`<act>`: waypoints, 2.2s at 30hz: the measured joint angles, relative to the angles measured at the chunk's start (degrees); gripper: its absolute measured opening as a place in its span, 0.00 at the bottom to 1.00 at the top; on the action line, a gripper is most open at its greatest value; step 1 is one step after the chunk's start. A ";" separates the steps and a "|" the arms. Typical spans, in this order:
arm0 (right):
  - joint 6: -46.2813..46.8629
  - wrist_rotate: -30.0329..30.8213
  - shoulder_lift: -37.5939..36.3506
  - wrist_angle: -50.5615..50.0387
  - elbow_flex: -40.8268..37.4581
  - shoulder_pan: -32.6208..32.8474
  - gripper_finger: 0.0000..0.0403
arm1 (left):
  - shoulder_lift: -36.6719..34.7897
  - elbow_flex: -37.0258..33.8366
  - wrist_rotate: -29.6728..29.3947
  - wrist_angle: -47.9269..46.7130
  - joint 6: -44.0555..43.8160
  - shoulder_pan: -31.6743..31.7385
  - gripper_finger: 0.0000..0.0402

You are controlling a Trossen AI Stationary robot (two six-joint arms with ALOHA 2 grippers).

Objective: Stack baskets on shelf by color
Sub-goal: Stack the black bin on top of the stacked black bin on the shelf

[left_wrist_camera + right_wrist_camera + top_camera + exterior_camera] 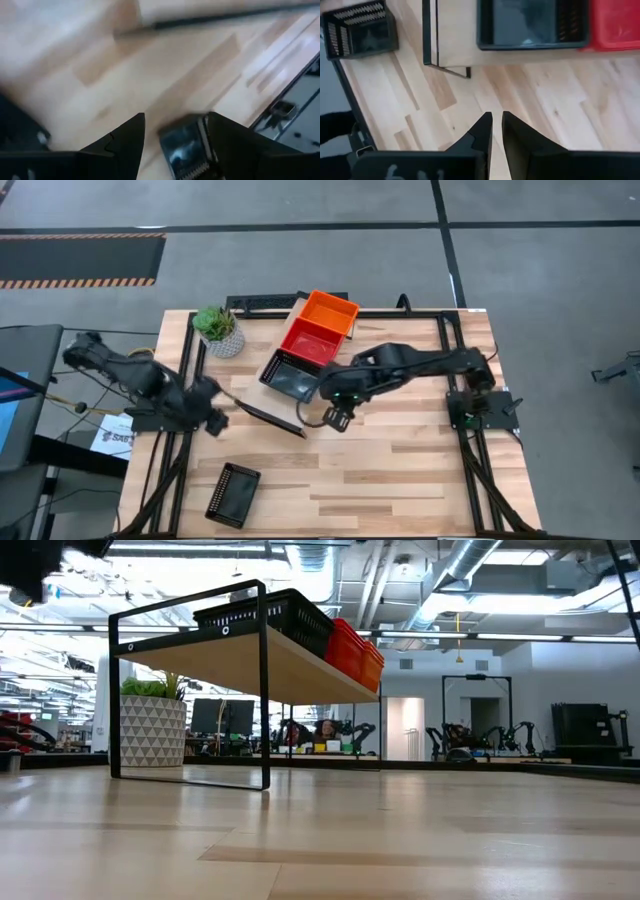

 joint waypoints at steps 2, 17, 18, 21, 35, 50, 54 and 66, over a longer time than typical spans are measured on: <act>0.03 1.57 -1.49 -0.32 -0.02 0.46 0.16 | 2.30 -1.35 0.70 1.75 -4.19 -3.41 0.51; -8.88 2.34 -5.86 -2.29 -0.07 1.71 0.16 | 23.93 -1.67 5.55 9.61 -41.79 -27.33 0.51; -8.87 2.34 -5.86 -2.33 -0.07 1.77 0.16 | 25.34 -1.67 5.63 9.93 -43.93 -28.48 0.51; -8.97 2.36 -5.48 -2.35 -0.07 2.45 0.16 | 29.41 -1.67 6.56 10.15 -50.02 -31.18 0.50; -4.99 1.88 -5.43 0.33 -0.09 6.76 0.16 | 46.58 -1.70 -0.81 35.19 -54.24 -30.86 0.32; 9.18 6.62 -5.40 0.13 -0.52 17.18 0.16 | 50.46 -1.67 -5.79 64.32 -14.56 -8.51 0.27; 12.28 8.05 -4.50 -0.25 -1.76 19.38 0.16 | 50.51 -1.67 -5.10 72.12 -9.77 -3.68 0.27; 19.27 9.22 -4.55 3.57 -13.42 22.36 0.17 | 46.40 0.07 3.47 75.28 1.96 2.60 0.27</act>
